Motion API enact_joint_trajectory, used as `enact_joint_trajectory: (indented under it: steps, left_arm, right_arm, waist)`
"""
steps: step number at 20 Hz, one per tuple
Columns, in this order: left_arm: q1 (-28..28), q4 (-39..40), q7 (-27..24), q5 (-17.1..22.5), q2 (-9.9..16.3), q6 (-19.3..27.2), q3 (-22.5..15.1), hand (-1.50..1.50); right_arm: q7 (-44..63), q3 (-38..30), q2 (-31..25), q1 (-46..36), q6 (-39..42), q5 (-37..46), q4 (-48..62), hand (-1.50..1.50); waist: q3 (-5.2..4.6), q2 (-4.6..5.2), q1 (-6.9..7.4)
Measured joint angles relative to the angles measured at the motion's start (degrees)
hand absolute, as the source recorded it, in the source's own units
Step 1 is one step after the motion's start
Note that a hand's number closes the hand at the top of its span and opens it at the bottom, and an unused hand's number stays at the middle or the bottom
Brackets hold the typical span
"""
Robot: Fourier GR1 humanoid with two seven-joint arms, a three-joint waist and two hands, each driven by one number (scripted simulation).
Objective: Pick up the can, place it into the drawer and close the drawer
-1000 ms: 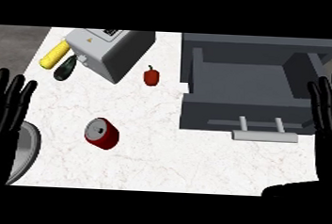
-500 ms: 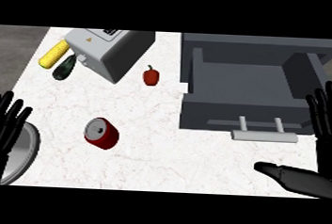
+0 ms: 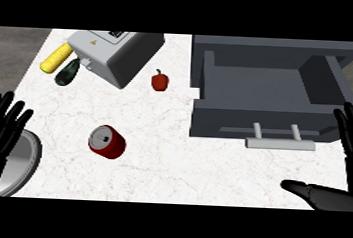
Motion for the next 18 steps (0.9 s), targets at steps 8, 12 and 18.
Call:
enact_joint_trajectory:
  steps: [8,12,18]
  left_arm:
    - [-0.3,6.1,-3.3,-7.7,-4.3,1.5,-5.6,-1.5]
    - [1.5,10.3,-8.1,-10.9,-5.7,1.5,-7.1,-1.5]
    - [3.8,20.4,-18.6,-14.4,-6.5,2.2,-8.6,-1.5]
  right_arm:
    - [-0.6,-1.3,-0.1,0.1,1.0,-0.5,0.0,-1.5]
    - [-2.4,-2.2,0.0,1.0,1.8,-0.9,0.2,-1.5]
    - [-3.3,-4.0,-0.2,3.7,3.8,-2.6,-1.3,-1.5]
  waist:
    - [0.0,0.03,-0.05]
    - [0.0,0.02,-0.05]
    - [-0.01,0.02,-0.1]
